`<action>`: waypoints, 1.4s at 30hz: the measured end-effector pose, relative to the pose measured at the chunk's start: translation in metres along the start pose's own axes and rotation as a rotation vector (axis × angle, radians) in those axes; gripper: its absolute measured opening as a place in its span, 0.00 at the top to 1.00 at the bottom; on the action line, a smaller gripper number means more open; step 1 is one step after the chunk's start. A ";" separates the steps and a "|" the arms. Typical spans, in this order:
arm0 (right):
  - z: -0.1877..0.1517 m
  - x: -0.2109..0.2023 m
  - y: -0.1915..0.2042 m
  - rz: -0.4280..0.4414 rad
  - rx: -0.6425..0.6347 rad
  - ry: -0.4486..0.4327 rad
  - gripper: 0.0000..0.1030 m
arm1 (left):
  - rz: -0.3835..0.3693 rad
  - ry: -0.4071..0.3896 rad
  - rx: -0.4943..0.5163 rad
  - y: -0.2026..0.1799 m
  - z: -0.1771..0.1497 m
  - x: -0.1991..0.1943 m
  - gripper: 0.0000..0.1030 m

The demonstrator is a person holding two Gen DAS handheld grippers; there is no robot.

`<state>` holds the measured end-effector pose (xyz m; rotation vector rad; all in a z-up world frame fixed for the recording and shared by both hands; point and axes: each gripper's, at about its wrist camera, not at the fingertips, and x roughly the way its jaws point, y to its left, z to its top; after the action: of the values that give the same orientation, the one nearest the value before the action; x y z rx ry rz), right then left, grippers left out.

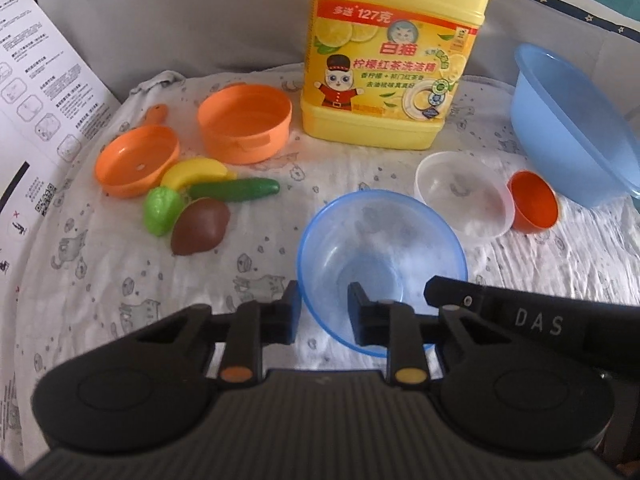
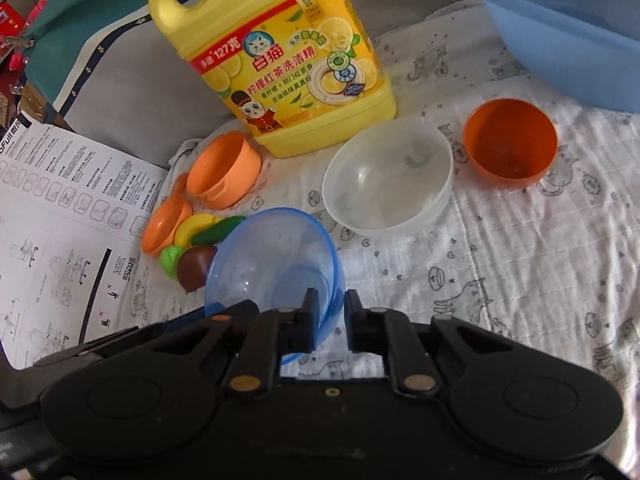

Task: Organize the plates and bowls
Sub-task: 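Carry the blue bowl with both tools beside the plate stack and lower it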

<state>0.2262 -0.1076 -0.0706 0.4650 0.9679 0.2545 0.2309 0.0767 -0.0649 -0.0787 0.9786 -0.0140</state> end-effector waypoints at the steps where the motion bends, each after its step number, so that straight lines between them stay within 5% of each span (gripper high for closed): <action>1: -0.001 -0.003 -0.001 0.000 0.003 -0.003 0.87 | 0.000 0.003 0.002 -0.002 -0.001 -0.002 0.76; 29: -0.104 -0.151 -0.048 -0.010 -0.012 -0.030 0.87 | -0.127 0.004 0.148 -0.065 -0.108 -0.127 0.70; 42: -0.155 -0.180 -0.065 -0.017 -0.003 0.026 0.86 | -0.161 0.066 0.147 -0.072 -0.171 -0.141 0.69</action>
<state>-0.0020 -0.1969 -0.0448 0.4518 0.9959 0.2471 0.0123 0.0018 -0.0375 -0.0223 1.0325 -0.2376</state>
